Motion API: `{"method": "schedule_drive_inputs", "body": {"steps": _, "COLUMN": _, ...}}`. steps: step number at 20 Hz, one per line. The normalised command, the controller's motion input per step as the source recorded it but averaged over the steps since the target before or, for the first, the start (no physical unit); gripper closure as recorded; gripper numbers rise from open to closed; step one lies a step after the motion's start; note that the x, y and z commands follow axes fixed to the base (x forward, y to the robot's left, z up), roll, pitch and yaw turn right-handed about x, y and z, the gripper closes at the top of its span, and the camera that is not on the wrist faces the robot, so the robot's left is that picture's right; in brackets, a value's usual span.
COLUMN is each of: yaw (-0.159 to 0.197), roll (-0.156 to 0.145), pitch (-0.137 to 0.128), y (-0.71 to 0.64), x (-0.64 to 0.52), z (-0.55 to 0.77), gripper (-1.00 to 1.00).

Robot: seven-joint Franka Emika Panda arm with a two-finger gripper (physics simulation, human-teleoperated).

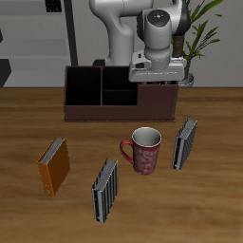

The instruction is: Place the black book into the back desk caddy's right compartment

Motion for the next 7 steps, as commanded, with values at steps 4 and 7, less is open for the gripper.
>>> {"method": "schedule_drive_inputs", "body": {"steps": 4, "yaw": 0.007, "roll": 0.017, "pitch": -0.006, "y": 0.07, "x": 0.02, "z": 0.04, "gripper": -1.00}}
{"method": "schedule_drive_inputs", "body": {"steps": 7, "yaw": 0.006, "roll": 0.022, "pitch": -0.014, "y": 0.08, "x": -0.01, "z": 0.08, "gripper": -1.00}}
